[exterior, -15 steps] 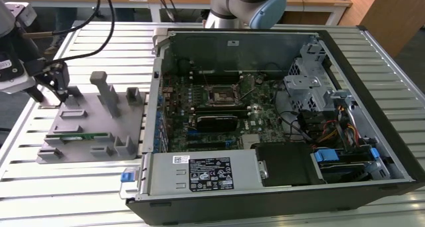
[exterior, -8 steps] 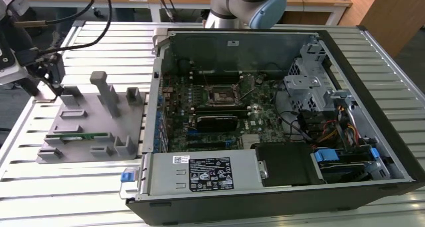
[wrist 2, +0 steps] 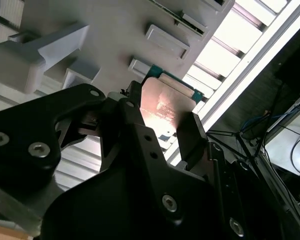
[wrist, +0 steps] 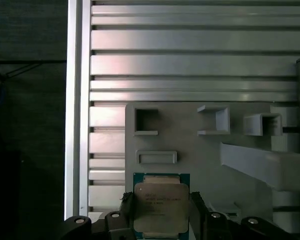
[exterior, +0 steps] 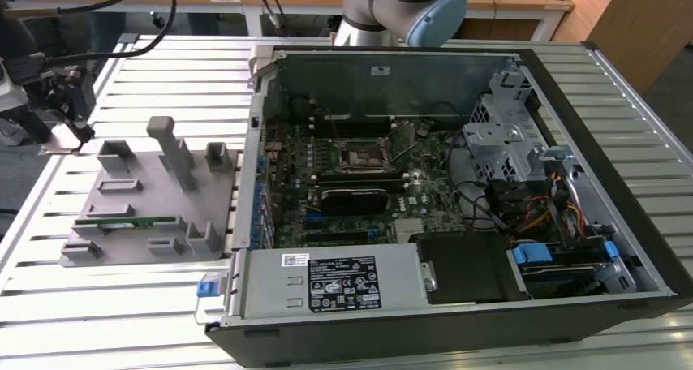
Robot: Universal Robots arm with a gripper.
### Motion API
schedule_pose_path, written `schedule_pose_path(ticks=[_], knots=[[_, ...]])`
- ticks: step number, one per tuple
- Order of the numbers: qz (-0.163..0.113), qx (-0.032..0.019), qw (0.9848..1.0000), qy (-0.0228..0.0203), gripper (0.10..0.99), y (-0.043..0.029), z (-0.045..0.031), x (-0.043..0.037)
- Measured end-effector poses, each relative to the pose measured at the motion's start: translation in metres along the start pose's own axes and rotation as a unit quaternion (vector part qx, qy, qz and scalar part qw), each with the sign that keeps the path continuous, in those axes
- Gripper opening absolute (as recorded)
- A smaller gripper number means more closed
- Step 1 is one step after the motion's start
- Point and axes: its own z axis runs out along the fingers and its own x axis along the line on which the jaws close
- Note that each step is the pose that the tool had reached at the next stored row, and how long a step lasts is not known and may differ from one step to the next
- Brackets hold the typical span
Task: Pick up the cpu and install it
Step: 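Pick up the cpu and move it towards the insertion slot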
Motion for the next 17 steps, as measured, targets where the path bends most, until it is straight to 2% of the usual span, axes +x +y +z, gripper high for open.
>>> schedule_pose_path(ticks=[9, 17], knots=[[0.000, -0.0008, 1.0000, 0.0000, 0.529, 0.0018, -0.0343, 0.0000], [0.000, -0.0015, 1.0000, -0.0001, 0.529, 0.0035, -0.0685, 0.0003]])
